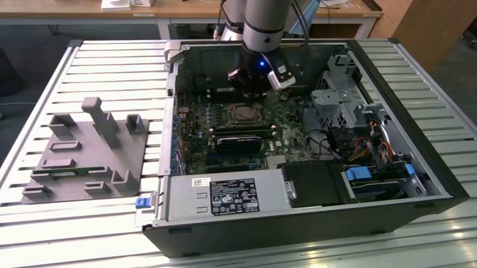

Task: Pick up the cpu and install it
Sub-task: 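Install the second cpu locking lever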

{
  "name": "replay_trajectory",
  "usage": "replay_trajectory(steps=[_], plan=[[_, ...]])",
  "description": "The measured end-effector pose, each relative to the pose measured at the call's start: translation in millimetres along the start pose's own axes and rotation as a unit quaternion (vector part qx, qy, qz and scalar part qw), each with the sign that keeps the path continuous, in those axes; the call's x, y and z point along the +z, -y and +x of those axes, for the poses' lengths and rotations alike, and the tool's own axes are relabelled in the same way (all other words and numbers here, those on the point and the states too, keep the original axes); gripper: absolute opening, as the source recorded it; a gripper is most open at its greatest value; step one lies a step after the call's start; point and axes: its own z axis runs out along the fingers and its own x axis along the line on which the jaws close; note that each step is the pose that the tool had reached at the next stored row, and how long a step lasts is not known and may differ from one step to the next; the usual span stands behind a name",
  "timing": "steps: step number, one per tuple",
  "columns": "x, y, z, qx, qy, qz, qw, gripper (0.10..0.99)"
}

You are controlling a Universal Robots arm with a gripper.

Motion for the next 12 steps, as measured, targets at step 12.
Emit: replay_trajectory(steps=[12], plan=[[-19.9,1.1,0.6,0.000,0.0001,0.0000,1.0000,0.106]])
